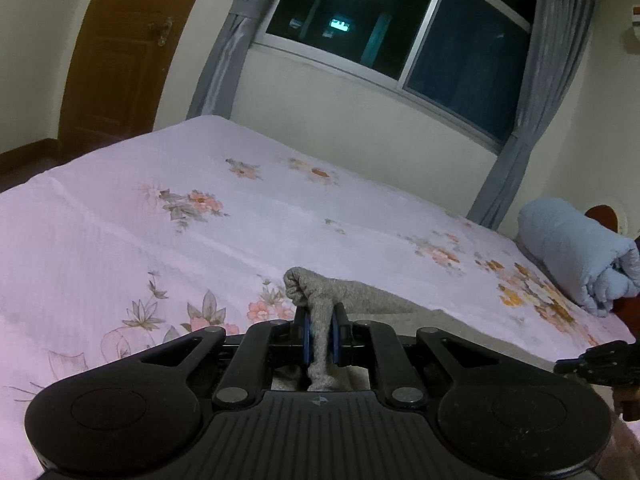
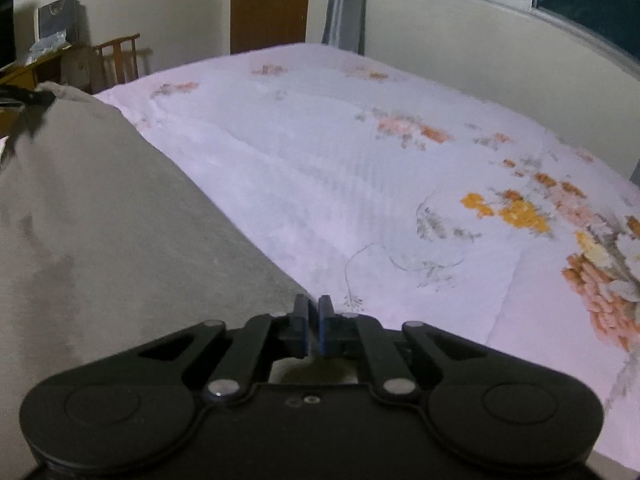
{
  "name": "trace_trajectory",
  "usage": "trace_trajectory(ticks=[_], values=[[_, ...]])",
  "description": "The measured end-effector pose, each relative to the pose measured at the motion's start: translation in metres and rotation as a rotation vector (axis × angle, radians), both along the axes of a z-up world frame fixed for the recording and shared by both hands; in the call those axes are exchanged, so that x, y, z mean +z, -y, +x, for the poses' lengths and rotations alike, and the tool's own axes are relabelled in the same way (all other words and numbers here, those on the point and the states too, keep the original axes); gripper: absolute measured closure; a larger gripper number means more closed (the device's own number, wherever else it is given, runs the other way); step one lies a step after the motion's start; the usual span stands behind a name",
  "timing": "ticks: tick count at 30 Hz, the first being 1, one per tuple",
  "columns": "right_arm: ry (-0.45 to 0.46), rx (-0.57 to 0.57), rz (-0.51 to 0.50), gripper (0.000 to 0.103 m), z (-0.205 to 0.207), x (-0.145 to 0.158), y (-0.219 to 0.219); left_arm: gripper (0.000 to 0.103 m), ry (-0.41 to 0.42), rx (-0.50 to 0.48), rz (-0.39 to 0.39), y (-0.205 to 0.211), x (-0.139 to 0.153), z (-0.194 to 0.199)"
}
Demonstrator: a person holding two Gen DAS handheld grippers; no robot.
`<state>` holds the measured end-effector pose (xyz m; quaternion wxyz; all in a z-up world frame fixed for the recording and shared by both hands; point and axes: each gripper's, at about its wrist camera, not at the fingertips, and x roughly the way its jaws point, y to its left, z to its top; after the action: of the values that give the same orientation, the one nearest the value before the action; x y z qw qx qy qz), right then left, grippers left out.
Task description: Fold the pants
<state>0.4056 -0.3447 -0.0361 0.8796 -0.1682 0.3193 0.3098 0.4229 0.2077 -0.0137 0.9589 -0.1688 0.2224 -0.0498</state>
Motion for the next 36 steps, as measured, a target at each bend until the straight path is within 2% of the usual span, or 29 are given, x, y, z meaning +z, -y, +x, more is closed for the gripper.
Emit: trace_trajectory(ticks=[5,7,10,13,16,18,20,23,25,28,32,36], values=[[0.063,0.006,-0.009,0.103,-0.037,0.034,0.004,0.093,0.035,-0.058,0.001,-0.009,0.013,-0.018],[0.091,0.012,-0.013,0.103,-0.058,0.053,0.007,0.093,0.073,-0.107,0.007,-0.014,0.021,-0.031],[0.129,0.02,-0.012,0.103,-0.109,0.082,0.011,0.093,0.126,-0.17,-0.02,-0.025,0.029,-0.063],[0.143,0.023,-0.026,0.103,-0.169,0.098,0.013,0.093,0.138,-0.204,-0.04,-0.032,0.027,-0.1],[0.121,0.025,-0.035,0.103,-0.227,0.098,0.015,0.091,0.086,-0.209,-0.025,-0.035,0.008,-0.137],[0.053,0.015,-0.044,0.103,-0.259,0.078,0.016,0.091,0.037,-0.205,-0.033,-0.037,-0.009,-0.158],[-0.016,0.005,-0.045,0.103,-0.281,0.053,0.018,0.091,-0.011,-0.161,-0.056,-0.039,-0.024,-0.182],[-0.056,-0.065,0.006,0.103,-0.298,0.034,0.021,0.09,-0.087,-0.057,-0.092,-0.046,-0.039,-0.21],[-0.06,-0.151,0.063,0.1,-0.296,0.03,0.026,0.09,-0.121,0.017,-0.179,-0.052,-0.043,-0.226],[-0.034,-0.273,0.151,0.095,-0.287,0.032,0.034,0.09,-0.083,0.055,-0.302,-0.041,-0.035,-0.246],[-0.035,-0.409,0.261,0.092,-0.262,0.036,0.043,0.09,-0.104,0.053,-0.317,-0.007,-0.028,-0.244],[-0.009,-0.499,0.278,0.09,-0.246,0.033,0.047,0.09,-0.098,0.082,-0.365,0.009,-0.028,-0.239]])
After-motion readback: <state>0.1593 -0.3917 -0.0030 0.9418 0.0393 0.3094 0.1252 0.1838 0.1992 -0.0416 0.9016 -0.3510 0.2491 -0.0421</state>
